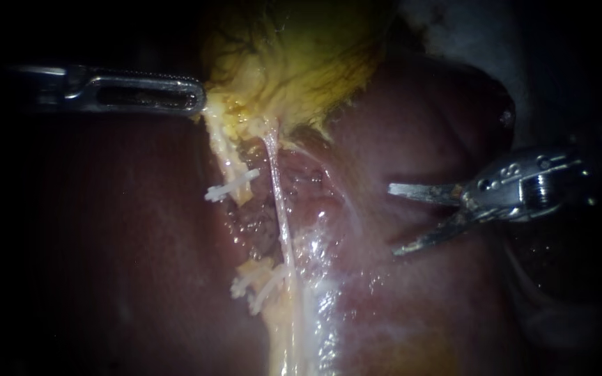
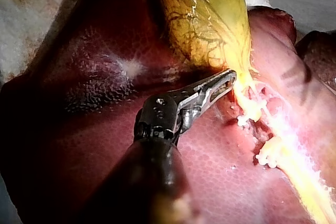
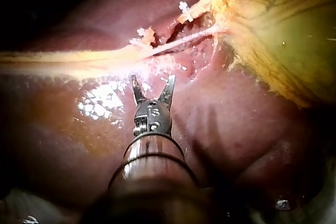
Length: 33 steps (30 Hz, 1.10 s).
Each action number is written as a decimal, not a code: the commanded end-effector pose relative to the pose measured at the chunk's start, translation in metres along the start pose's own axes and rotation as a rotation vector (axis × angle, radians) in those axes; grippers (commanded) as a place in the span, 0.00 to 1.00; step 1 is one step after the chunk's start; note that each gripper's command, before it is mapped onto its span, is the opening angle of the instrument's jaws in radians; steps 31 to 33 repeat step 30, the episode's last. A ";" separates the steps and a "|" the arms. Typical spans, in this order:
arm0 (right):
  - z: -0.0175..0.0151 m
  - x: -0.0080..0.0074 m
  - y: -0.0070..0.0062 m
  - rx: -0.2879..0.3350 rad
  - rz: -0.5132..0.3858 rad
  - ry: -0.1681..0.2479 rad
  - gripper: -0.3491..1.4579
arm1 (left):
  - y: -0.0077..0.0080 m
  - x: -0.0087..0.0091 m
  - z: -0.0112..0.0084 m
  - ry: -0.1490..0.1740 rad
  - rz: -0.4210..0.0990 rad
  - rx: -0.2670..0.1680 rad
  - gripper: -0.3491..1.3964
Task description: Go back from the cut left tube
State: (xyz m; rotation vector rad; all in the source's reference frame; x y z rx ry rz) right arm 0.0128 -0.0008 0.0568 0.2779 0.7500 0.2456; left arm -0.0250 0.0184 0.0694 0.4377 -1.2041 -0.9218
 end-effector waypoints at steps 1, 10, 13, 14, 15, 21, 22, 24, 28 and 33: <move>0.0000 -0.0001 0.0000 0.001 -0.001 0.000 0.99 | 0.0001 0.0001 0.0003 0.005 0.001 -0.001 0.00; -0.0003 -0.0004 -0.0001 0.003 -0.003 -0.002 0.99 | 0.0014 0.0026 0.0041 0.037 0.015 0.000 0.00; -0.0004 -0.0004 -0.0001 0.003 -0.003 -0.002 0.99 | 0.0018 0.0036 0.0052 0.049 0.026 0.003 0.00; -0.0004 -0.0005 -0.0001 0.004 -0.003 -0.005 0.99 | 0.0020 0.0039 0.0056 0.051 0.022 0.004 0.00; -0.0004 -0.0005 -0.0002 0.004 -0.003 -0.005 0.99 | 0.0021 0.0041 0.0059 0.054 0.023 0.006 0.00; -0.0004 -0.0005 -0.0002 0.003 -0.003 -0.005 0.99 | 0.0027 0.0047 0.0066 0.060 0.022 0.006 0.00; -0.0004 -0.0005 -0.0002 0.003 -0.003 -0.005 0.99 | 0.0027 0.0047 0.0066 0.060 0.022 0.006 0.00; -0.0004 -0.0005 -0.0002 0.003 -0.003 -0.005 0.99 | 0.0027 0.0047 0.0065 0.060 0.022 0.007 0.00; -0.0004 -0.0005 -0.0002 0.003 -0.003 -0.005 0.99 | 0.0027 0.0047 0.0066 0.060 0.022 0.007 0.00; -0.0004 -0.0005 -0.0002 0.003 -0.003 -0.005 0.99 | 0.0027 0.0047 0.0065 0.060 0.022 0.007 0.00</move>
